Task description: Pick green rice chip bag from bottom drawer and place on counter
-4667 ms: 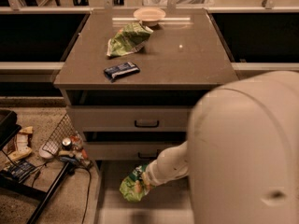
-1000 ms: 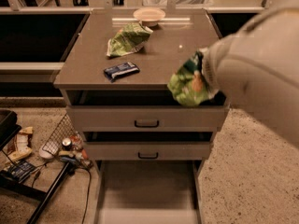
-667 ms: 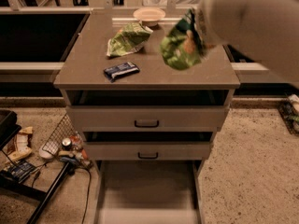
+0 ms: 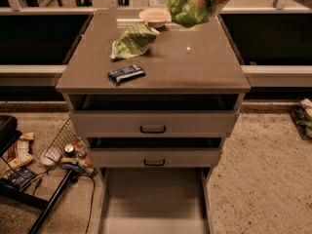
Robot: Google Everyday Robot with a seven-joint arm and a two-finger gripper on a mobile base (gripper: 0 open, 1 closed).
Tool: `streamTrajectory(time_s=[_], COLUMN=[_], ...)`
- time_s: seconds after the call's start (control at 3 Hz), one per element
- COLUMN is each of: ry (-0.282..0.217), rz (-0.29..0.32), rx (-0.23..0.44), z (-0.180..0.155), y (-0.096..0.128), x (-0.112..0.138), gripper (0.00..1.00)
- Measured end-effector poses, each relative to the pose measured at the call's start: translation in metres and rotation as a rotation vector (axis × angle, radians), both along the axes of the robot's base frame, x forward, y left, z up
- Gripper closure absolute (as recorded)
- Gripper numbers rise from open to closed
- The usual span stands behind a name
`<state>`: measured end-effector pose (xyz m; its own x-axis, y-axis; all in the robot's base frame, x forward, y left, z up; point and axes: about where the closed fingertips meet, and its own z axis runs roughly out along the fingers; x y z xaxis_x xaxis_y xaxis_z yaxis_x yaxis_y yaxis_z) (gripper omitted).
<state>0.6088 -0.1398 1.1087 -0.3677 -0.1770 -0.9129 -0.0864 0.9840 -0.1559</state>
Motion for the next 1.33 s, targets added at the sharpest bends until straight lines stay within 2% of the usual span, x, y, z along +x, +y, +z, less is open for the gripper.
streamTrajectory(time_s=[0.33, 0.67, 1.0, 1.33], ry=[0.023, 0.053, 0.095, 0.171], rz=[-0.037, -0.085, -0.076, 0.033], rx=[0.06, 0.134, 0.205, 0.28], z=[-0.031, -0.075, -0.144, -0.217], y=[-0.036, -0.084, -0.112, -0.075], x=[0.041, 0.06, 0.078, 0.112], gripper=[1.0, 1.0, 1.0, 0.97])
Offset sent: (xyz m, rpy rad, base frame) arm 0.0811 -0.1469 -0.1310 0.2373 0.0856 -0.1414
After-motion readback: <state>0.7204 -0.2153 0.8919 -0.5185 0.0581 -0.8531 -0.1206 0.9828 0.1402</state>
